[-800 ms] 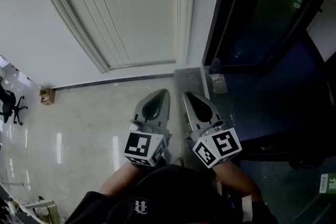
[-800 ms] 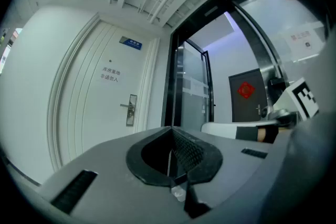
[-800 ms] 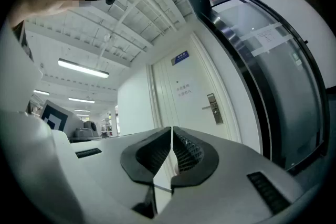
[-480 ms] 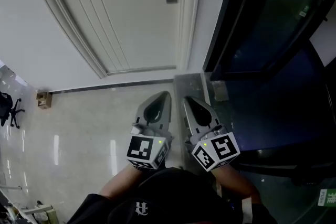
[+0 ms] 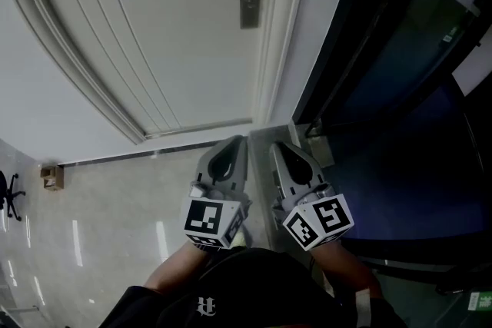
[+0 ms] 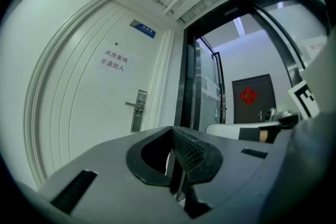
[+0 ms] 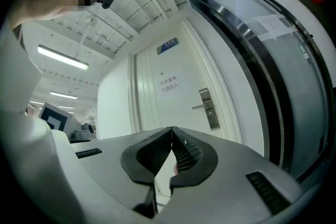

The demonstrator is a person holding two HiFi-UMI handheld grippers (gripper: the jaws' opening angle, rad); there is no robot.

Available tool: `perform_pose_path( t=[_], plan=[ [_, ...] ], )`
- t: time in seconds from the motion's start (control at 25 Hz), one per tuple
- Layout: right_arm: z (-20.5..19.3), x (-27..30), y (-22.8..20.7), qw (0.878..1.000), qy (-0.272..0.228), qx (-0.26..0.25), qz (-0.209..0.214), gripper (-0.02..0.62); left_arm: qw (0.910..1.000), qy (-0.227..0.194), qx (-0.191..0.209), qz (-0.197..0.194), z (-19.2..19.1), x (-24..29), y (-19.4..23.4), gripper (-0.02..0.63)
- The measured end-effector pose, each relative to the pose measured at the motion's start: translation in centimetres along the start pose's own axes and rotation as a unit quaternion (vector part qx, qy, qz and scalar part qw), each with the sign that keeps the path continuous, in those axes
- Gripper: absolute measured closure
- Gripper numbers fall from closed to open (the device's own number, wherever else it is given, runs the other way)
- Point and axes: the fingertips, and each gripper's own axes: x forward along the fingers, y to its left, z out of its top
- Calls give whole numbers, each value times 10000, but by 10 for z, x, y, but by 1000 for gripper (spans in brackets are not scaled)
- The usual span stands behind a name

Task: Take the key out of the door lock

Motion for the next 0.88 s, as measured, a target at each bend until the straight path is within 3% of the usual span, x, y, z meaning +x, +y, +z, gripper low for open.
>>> perform_pose_path(
  t=[0.16, 0.52, 0.88],
  plan=[
    [3, 43, -12, 9999, 56, -39, -127, 580, 9999, 114, -53, -65, 3, 33, 33, 601],
    [8, 115, -45, 9999, 98, -46, -133, 580, 9999, -91, 40, 19, 14, 107, 82, 601],
    [28, 180, -124, 10000, -82, -9, -14, 580, 9990, -168, 129, 402, 9, 215, 108, 601]
  ],
)
